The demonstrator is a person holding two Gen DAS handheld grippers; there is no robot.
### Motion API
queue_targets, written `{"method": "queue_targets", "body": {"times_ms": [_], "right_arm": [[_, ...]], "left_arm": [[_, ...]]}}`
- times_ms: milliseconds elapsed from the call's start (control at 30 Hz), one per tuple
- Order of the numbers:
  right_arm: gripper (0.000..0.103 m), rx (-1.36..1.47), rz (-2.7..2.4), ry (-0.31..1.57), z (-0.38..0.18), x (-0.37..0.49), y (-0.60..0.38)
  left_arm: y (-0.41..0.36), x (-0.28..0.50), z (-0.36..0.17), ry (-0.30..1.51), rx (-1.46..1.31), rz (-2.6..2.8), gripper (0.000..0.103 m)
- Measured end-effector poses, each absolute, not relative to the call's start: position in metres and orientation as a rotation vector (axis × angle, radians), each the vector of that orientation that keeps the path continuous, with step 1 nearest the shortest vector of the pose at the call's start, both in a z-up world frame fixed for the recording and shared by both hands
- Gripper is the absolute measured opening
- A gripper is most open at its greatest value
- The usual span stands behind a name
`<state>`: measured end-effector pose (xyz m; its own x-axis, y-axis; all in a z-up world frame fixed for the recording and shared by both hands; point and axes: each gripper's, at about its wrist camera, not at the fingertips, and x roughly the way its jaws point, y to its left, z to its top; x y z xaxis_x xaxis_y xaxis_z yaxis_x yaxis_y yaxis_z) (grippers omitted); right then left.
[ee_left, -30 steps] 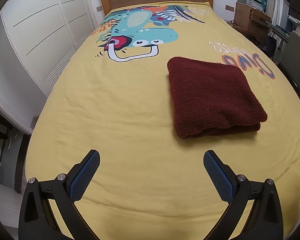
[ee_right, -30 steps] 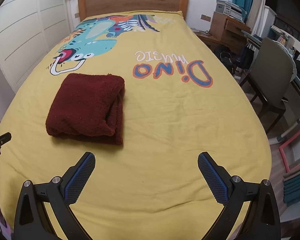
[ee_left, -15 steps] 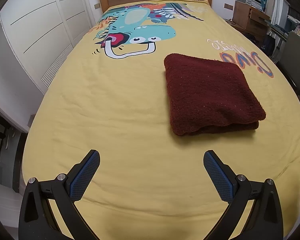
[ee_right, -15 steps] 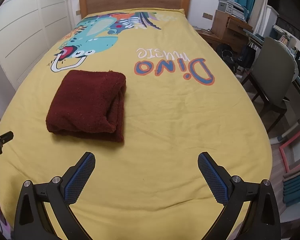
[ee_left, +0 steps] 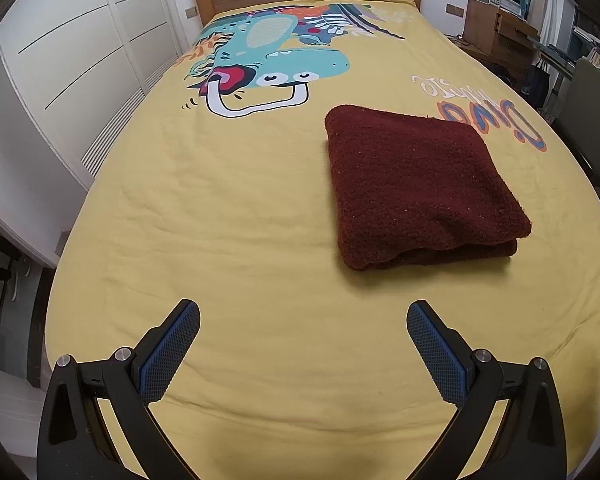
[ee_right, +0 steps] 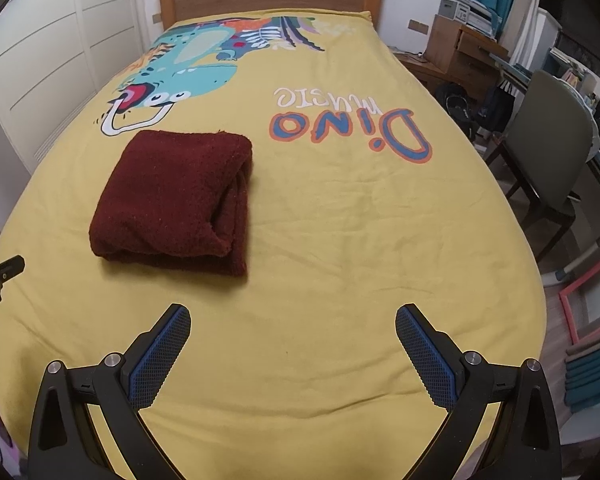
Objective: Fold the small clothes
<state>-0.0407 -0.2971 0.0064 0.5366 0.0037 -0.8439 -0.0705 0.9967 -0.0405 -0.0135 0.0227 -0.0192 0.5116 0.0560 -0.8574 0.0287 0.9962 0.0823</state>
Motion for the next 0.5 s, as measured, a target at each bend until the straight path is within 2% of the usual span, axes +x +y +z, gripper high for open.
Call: {"method": "queue_targets", "body": {"times_ms": [500], "right_arm": [[0.102,-0.079,0.044,1.009,0.0055,-0.0407,-0.2974]], "left_arm": [[0.0161,-0.0143,-0.016,1.03,0.102,0.008,0.102]]}}
